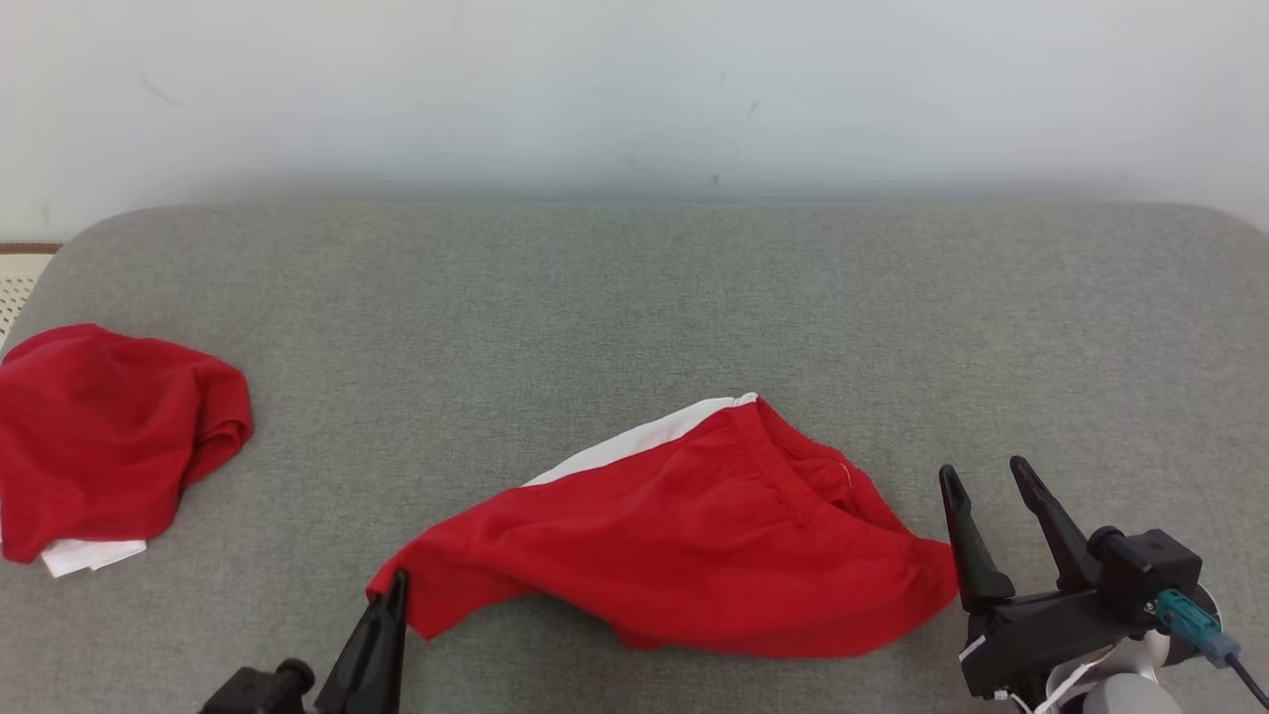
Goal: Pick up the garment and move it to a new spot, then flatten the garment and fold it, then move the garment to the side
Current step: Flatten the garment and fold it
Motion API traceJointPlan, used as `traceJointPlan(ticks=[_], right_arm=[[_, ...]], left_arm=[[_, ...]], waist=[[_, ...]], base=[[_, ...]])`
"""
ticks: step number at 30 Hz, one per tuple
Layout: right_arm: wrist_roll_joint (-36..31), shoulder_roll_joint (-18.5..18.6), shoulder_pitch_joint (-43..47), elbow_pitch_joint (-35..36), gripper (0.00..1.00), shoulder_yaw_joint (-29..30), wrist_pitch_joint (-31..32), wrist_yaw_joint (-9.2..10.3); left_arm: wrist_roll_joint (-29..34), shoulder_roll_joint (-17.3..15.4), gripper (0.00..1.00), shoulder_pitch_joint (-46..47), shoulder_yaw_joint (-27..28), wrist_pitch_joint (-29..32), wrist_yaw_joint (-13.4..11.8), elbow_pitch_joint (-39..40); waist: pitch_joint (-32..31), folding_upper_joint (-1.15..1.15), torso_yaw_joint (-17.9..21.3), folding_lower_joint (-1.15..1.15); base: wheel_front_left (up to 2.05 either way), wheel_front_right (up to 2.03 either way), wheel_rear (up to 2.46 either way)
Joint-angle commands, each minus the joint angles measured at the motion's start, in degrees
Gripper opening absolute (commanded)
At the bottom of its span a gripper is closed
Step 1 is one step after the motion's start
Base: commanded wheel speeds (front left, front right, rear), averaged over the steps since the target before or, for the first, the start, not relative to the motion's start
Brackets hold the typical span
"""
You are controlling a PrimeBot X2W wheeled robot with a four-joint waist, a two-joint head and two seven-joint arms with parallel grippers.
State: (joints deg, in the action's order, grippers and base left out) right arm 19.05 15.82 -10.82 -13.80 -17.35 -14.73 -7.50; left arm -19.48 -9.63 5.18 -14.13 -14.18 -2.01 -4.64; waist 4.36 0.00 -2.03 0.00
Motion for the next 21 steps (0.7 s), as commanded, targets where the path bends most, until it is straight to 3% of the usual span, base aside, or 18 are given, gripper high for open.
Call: traceJointPlan(ticks=[1, 21], right_arm=[[0.12, 0.06, -0.21, -0.04, 1.0, -0.15, -0.37, 0.01], [-0.14, -2.74, -3.68, -1.34, 1.0, 0.66, -0.51, 0.01]], left_arm=[[-0.13, -0.3, 0.0, 1.29, -0.14, -0.08, 0.41, -0.18], [4.32, -11.27, 0.0, 26.32, -1.52, 7.81, 7.19, -4.41]], waist=[[0.12, 0.0, 0.52, 0.0], [3.96, 0.0, 11.68, 0.0]], base=[[0.0, 0.0, 0.0], [0.0, 0.0, 0.0]])
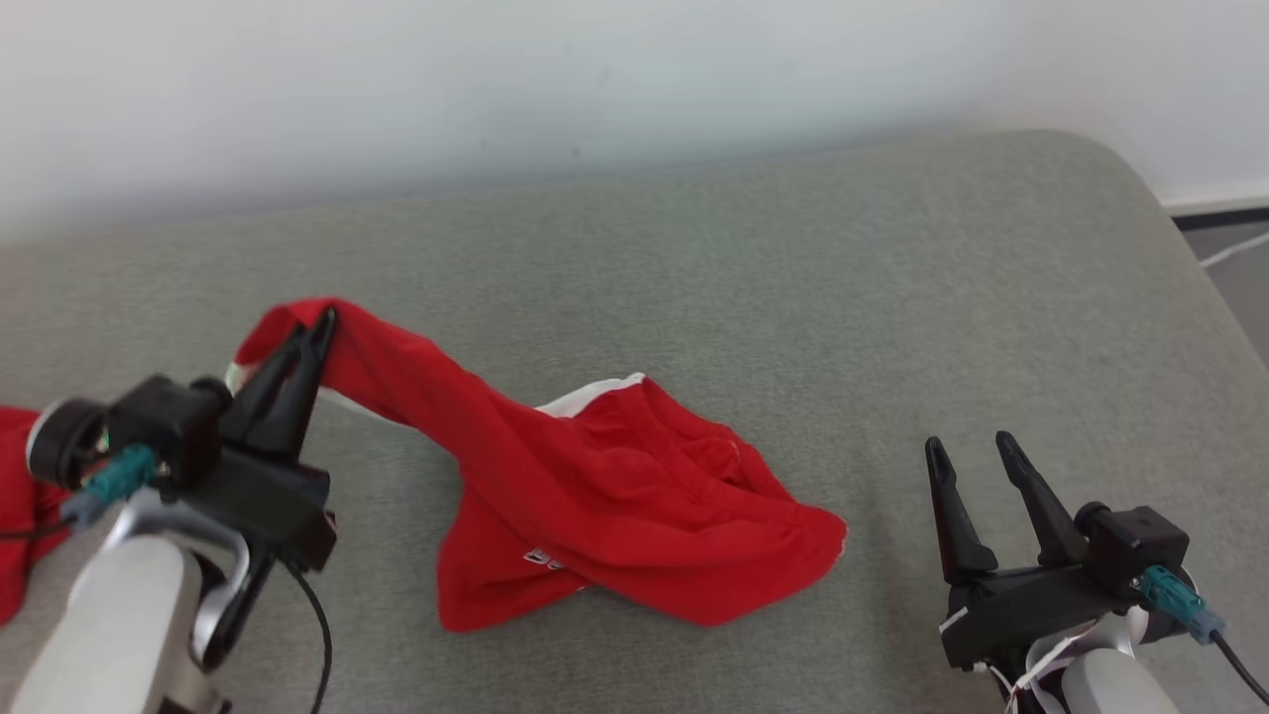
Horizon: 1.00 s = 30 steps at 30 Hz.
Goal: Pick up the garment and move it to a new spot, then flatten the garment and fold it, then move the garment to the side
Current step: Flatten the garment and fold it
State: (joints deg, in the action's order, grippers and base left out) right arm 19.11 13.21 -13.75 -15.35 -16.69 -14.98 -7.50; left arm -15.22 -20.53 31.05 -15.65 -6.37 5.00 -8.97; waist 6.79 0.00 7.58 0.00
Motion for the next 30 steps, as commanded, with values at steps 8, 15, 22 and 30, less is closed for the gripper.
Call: traceJointPlan(ticks=[8, 15, 22, 30], right_arm=[[-0.66, -1.63, -1.97, 0.71, 1.0, 0.64, -0.27, 0.01], [-1.02, -2.6, -2.73, 0.73, 1.0, 0.96, -0.27, 0.01], [-1.14, -2.99, -3.52, 0.71, 1.0, 1.04, -0.18, 0.02], [-1.55, -3.23, -4.46, 0.54, 1.0, 0.93, -0.17, 0.02]], left_arm=[[-1.28, -2.13, 0.0, 10.5, -3.65, 1.57, 1.99, -7.1], [-2.03, -3.44, 0.0, 19.47, -7.23, 0.41, 2.35, -15.81], [-4.06, -4.03, 0.0, 25.63, -12.54, -1.56, 2.41, -22.83], [-5.17, -4.35, 0.19, 31.14, -16.44, -6.29, 2.42, -34.57]], waist=[[4.29, 0.0, 5.82, 0.0], [6.62, 0.0, 8.05, 0.0], [8.42, 0.0, 9.34, 0.0], [9.7, 0.0, 10.06, 0.0]], base=[[0.0, 0.0, 0.0], [0.0, 0.0, 0.0], [0.0, 0.0, 0.0], [0.0, 0.0, 0.0]])
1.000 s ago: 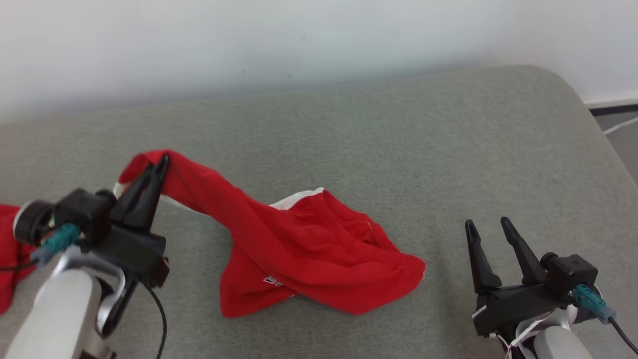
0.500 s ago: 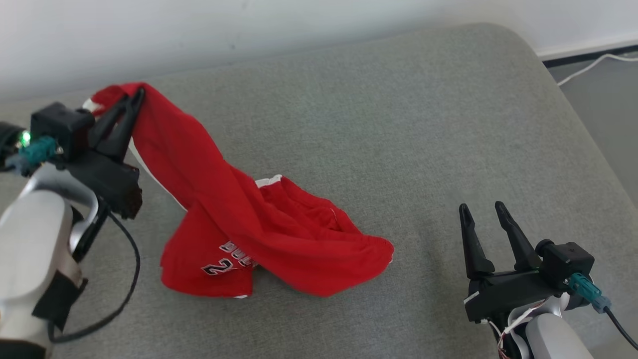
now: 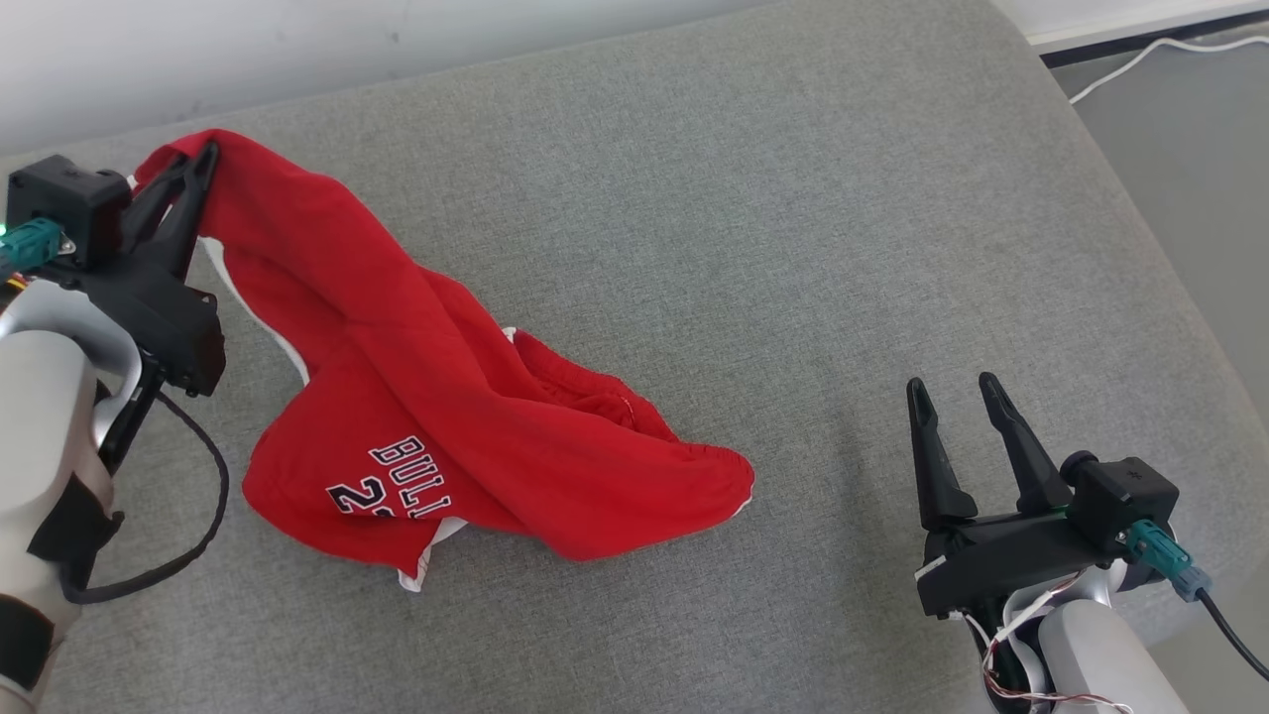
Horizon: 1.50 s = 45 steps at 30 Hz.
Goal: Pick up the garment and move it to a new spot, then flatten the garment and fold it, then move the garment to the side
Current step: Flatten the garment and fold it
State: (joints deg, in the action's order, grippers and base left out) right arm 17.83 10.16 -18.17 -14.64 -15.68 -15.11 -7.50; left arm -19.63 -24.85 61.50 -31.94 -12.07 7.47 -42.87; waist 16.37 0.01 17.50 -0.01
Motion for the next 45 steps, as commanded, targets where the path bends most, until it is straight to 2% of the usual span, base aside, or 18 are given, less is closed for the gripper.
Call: traceJointPlan(ticks=[1, 2, 7, 12, 16, 21, 26, 35, 45], right_arm=[[-0.29, -0.19, -0.12, -0.2, 1.0, -0.11, -0.04, 0.02], [-0.34, -0.18, -0.14, -0.22, 1.0, -0.03, -0.04, 0.01], [-0.4, 0.08, 0.41, -0.5, 1.0, -0.01, -0.04, 0.01], [-0.23, 0.73, 1.47, -0.69, 1.0, 0.17, -0.04, 0.01], [0.0, 1.38, 2.21, -0.5, 1.0, 0.2, -0.04, 0.02], [0.24, 2.1, 2.56, -0.57, 1.0, 0.04, -0.04, 0.02], [0.33, 2.58, 3.61, -0.7, 1.0, 0.14, -0.04, 0.02], [0.24, 3.26, 3.98, -0.65, 1.0, 0.07, -0.04, 0.01], [0.62, 3.62, 3.96, -0.51, 1.0, -0.31, -0.04, 0.02]], left_arm=[[-1.1, 0.2, 0.45, 0.97, -0.49, -1.05, -0.04, -1.62], [-1.43, 0.42, 1.0, 0.84, -0.92, -1.39, -0.03, -2.74], [-3.06, 0.16, 1.0, -0.74, -2.45, -2.7, -0.03, -5.81], [-4.6, 0.24, 1.0, -4.19, -2.6, -3.21, -0.03, -5.15], [-5.09, 0.94, 1.0, -7.96, -0.27, -3.19, -0.91, -0.03], [-5.28, 1.94, 1.0, -14.63, 3.15, -3.17, -3.28, 7.95], [-5.75, 3.96, 1.0, -23.23, 6.78, -3.17, -5.33, 15.73], [-3.41, 8.28, 1.0, -33.71, 9.26, -3.18, -6.53, 23.74], [-0.38, 14.58, 1.0, -42.31, 7.87, -3.13, -5.02, 26.61]], waist=[[0.08, -0.01, 0.1, 0.01], [-0.04, -0.01, -0.03, 0.01], [-1.34, -0.01, -1.27, 0.01], [-3.54, -0.01, -3.83, 0.01], [-4.89, -0.01, -6.48, 0.01], [-6.35, -0.01, -9.18, 0.01], [-7.49, -0.01, -11.2, 0.01], [-8.41, -0.01, -13.27, 0.01], [-8.08, -0.01, -13.04, 0.01]], base=[[0.0, 0.0, 0.0], [0.0, 0.0, 0.0], [0.0, 0.0, 0.0], [0.0, 0.0, 0.0], [0.0, 0.0, 0.0], [0.0, 0.0, 0.0], [0.0, 0.0, 0.0], [0.0, 0.0, 0.0], [0.0, 0.0, 0.0]])
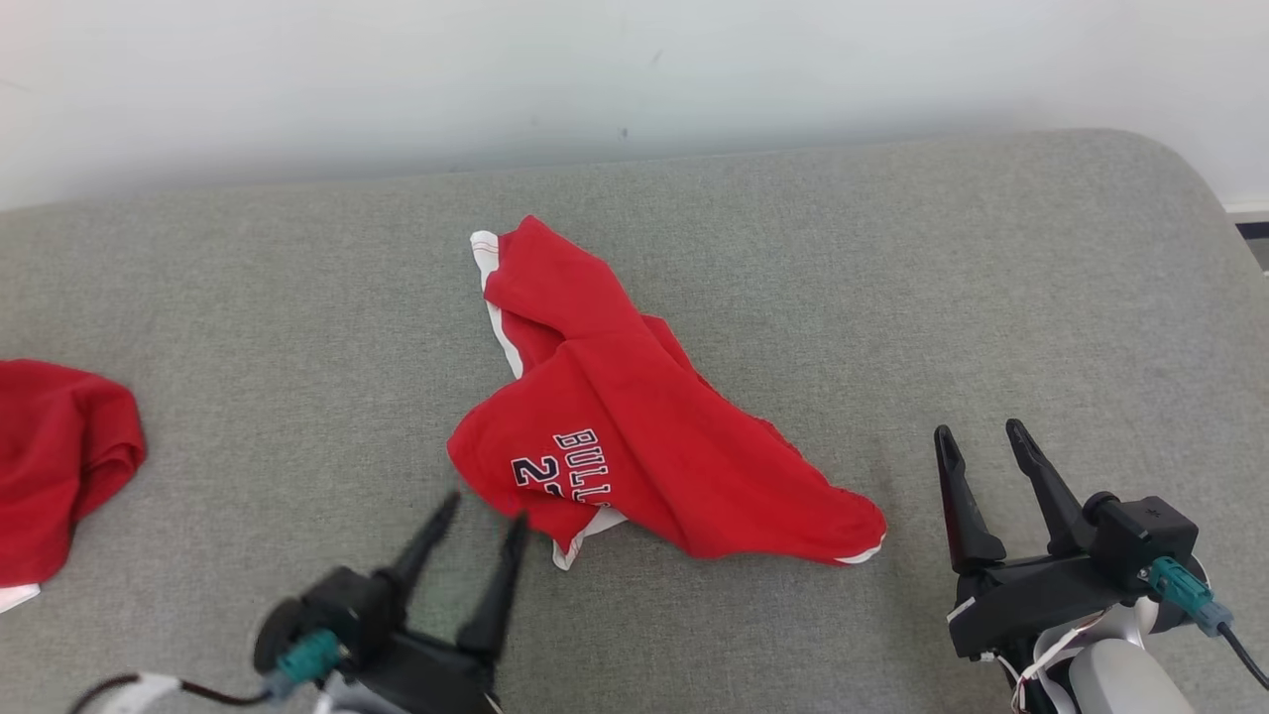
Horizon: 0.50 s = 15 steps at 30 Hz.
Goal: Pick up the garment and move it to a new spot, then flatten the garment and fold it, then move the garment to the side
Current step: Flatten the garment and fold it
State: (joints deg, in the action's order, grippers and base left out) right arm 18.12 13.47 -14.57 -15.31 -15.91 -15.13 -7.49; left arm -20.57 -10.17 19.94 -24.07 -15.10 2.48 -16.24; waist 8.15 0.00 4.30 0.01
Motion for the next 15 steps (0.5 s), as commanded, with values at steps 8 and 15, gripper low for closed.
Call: traceJointPlan(ticks=[8, 15], right_arm=[[0.24, 0.23, 0.22, 0.47, 1.0, 0.32, -0.01, 0.0], [-0.05, -0.17, -0.72, 0.49, 1.0, 0.01, -0.01, 0.01]], left_arm=[[2.42, 2.65, 1.0, -4.2, -2.2, -0.1, 1.37, -1.8], [3.91, 4.19, 1.0, -2.89, -2.62, -0.1, 2.47, -4.3]], waist=[[1.06, 0.0, 1.11, -0.01], [1.9, 0.0, 1.94, -0.01]], base=[[0.0, 0.0, 0.0], [0.0, 0.0, 0.0]])
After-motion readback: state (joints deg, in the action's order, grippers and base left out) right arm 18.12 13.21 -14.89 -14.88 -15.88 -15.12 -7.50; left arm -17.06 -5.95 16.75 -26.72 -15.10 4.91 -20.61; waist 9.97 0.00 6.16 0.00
